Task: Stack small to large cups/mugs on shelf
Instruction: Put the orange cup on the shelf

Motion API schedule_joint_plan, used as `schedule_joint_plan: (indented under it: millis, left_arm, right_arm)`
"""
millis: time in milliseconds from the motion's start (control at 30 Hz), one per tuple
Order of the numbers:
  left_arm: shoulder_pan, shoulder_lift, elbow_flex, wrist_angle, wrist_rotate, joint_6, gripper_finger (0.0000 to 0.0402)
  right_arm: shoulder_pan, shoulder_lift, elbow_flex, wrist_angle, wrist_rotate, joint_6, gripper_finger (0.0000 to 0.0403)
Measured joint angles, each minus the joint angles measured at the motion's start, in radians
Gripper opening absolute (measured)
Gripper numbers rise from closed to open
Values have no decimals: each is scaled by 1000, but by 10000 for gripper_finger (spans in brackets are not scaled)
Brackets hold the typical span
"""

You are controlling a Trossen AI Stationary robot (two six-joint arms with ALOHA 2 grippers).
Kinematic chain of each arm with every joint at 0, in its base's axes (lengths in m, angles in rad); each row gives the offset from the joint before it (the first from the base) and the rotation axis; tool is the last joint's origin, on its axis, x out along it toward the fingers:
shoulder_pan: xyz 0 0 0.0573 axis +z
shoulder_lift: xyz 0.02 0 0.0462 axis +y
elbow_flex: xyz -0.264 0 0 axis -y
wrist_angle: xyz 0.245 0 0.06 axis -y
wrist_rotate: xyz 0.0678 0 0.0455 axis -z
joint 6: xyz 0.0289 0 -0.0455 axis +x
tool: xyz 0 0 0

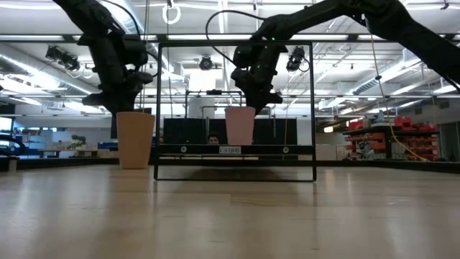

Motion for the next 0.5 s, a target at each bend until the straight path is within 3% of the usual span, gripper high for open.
schedule_joint_plan:
  millis: [500]
  left_arm:
    - [-1,0,0,3,0,-15,95]
  right_arm:
    - [-6,-8,16,-13,5,-5,73]
